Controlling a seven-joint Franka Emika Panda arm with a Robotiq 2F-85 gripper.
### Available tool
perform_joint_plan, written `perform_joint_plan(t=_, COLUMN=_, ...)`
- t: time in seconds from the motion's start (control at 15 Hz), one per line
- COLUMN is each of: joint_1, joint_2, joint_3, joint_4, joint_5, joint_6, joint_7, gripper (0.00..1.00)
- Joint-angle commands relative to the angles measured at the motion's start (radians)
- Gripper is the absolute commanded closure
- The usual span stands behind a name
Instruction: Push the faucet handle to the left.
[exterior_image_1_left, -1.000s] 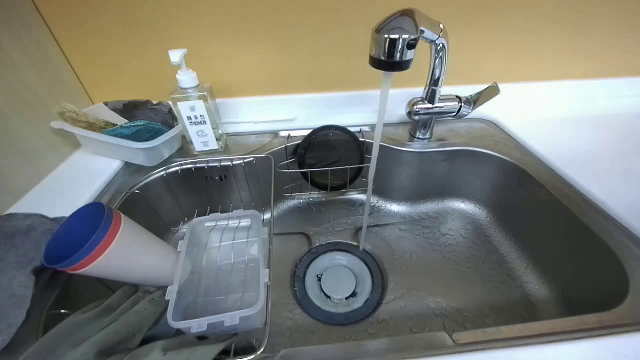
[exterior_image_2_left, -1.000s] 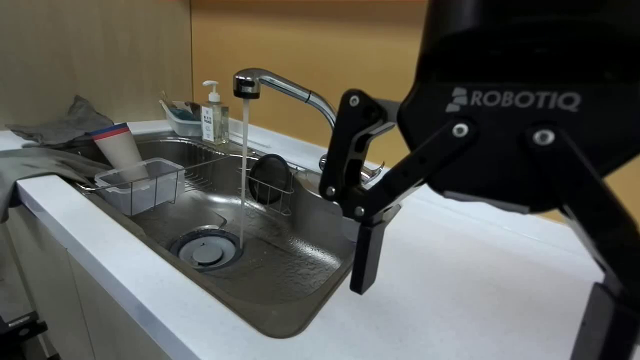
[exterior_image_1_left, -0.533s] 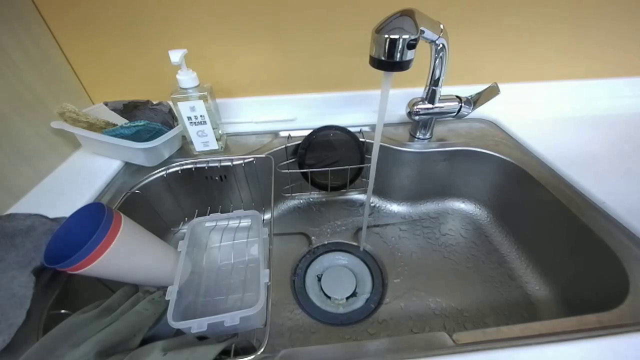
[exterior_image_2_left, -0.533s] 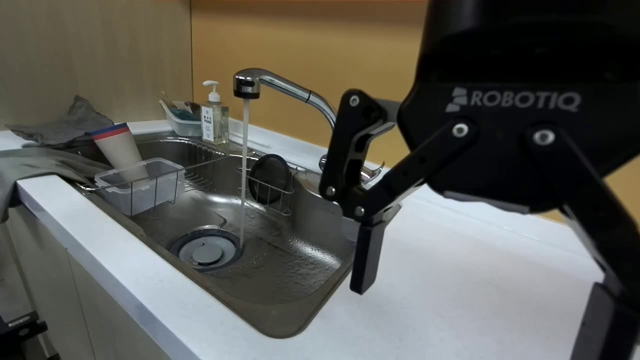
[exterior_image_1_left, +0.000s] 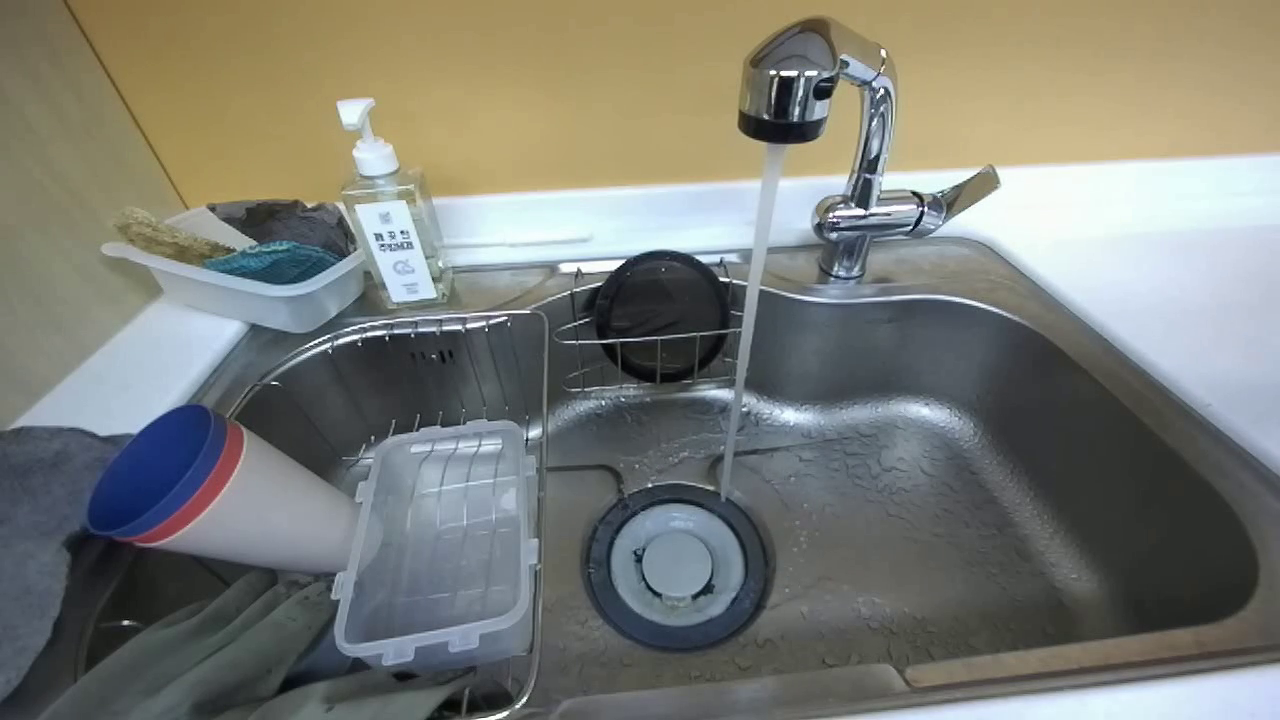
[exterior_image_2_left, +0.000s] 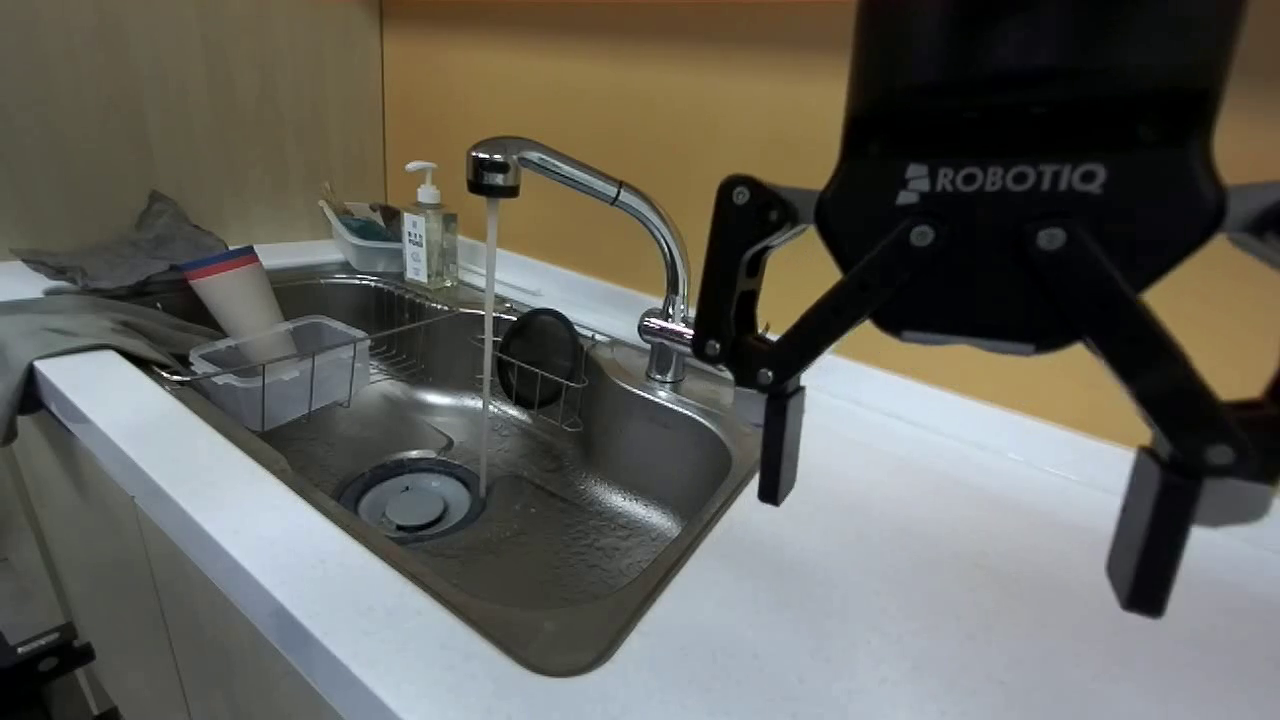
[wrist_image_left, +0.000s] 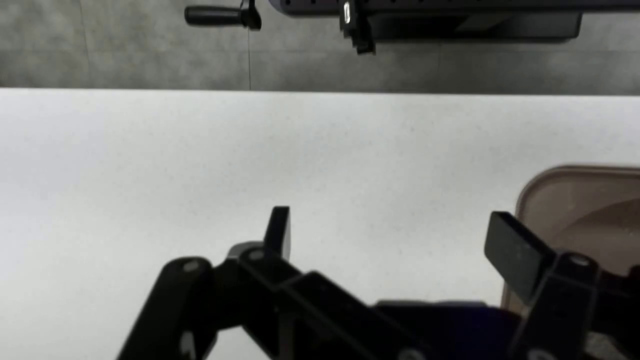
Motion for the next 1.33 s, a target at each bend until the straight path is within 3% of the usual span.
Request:
perform_joint_plan(t=0.0, joint_1=0.029, joint_2=0.076, joint_3=0.031, joint_4=0.044, joint_5=-0.02, joint_6=0.154, joint_7=0.038, gripper=0.0)
perform_joint_plan(t=0.47, joint_1=0.025, joint_2=0.266, joint_3=0.114, joint_4=0.17, joint_5=-0.057, joint_6=0.554, joint_7=0.094, gripper=0.0)
perform_joint_plan(t=0.87, joint_1=0.036, joint_2=0.244, joint_3=0.1, joint_4=0.132, joint_5=-0.021, joint_6=0.548, joint_7=0.051, gripper=0.0)
perform_joint_plan(t=1.07, joint_1=0.099, joint_2=0.283, joint_3=0.062, joint_4=0.138, joint_5=0.092, joint_6=0.626, joint_7=-0.023, gripper=0.0)
perform_joint_plan(t=1.27, joint_1=0.207, joint_2=0.347, joint_3=0.018, joint_4=0.155, joint_5=0.27, joint_6=0.743, joint_7=-0.174, gripper=0.0)
